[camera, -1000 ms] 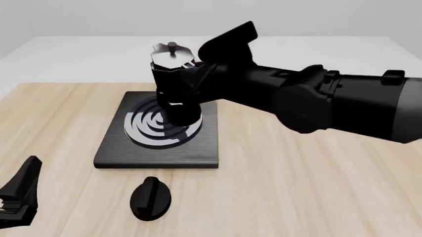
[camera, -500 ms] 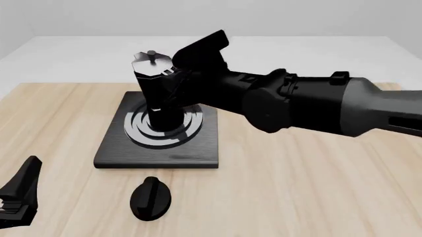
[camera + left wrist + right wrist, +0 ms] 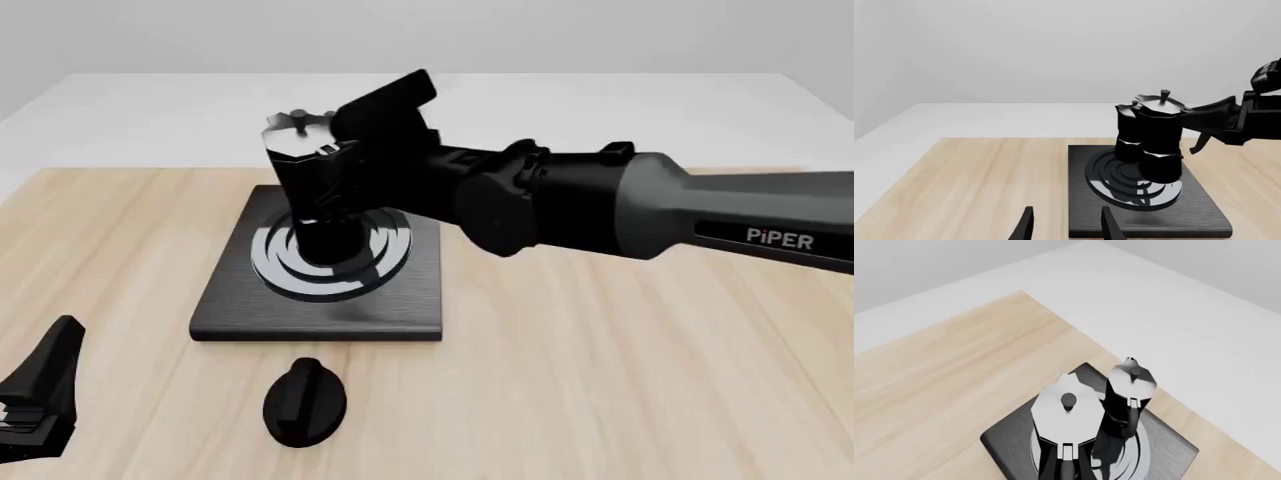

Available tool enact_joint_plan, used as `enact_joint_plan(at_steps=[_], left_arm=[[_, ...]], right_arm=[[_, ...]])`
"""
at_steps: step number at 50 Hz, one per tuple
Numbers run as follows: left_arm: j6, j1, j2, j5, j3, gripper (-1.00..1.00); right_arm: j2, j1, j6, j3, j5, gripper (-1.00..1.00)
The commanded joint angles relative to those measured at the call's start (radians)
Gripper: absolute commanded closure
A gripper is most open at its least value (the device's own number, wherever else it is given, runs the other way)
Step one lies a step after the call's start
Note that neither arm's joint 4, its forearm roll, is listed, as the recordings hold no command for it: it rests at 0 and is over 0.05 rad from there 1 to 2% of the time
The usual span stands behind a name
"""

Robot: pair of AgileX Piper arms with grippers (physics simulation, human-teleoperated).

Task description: Put both moka pots on the stove.

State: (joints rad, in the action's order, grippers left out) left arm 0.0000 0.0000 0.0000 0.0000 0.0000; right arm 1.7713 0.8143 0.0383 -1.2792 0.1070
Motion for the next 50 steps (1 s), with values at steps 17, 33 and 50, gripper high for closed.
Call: enact_joint_plan(at_steps=[17,33,50], left_arm=[[0.0,0.0,0.0,0.0,0.0,-1.0],[0.0,0.0,0.0,0.0,0.0,-1.0],[0.0,0.0,0.0,0.0,0.0,-1.0]], right_arm=[[0.097,0.007,-0.016,-0.141,-0.01,1.0],[0.148,0.01,-0.027,-0.185,-0.012,1.0],[0.207,0.001,-0.041,-0.23,-0.013,1.0]])
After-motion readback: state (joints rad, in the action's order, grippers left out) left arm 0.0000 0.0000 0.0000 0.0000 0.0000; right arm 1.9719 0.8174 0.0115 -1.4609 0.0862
